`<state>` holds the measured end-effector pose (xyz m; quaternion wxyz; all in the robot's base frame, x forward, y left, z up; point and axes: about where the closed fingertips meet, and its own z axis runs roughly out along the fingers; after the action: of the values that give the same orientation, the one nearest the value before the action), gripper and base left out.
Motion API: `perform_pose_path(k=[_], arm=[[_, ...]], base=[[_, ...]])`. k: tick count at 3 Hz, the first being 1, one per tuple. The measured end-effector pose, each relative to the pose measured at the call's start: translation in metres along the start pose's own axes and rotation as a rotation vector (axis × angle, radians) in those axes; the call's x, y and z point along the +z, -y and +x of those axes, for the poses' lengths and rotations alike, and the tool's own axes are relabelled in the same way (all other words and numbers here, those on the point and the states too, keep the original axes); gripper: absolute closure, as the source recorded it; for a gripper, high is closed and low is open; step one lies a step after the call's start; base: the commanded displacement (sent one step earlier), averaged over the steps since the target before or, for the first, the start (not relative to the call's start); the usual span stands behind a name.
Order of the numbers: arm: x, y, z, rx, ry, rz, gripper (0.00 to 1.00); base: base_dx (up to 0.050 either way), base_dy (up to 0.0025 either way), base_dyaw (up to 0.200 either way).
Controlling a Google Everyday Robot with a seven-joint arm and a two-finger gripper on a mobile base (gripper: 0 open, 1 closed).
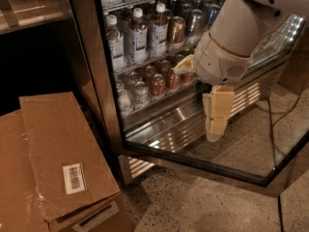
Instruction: Close left fridge door
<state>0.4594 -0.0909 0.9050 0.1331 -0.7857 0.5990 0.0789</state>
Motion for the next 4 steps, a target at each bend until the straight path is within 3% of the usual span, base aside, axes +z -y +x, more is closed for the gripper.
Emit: perform_pose_path(k=[1,4], arm=[[0.0,0.0,0.0,0.0,0.0,0.0,0.0],[0.0,0.0,0.0,0.0,0.0,0.0,0.0]], base=[[0.025,-0.00213,-0.172],[0.05,0.0,0.0]])
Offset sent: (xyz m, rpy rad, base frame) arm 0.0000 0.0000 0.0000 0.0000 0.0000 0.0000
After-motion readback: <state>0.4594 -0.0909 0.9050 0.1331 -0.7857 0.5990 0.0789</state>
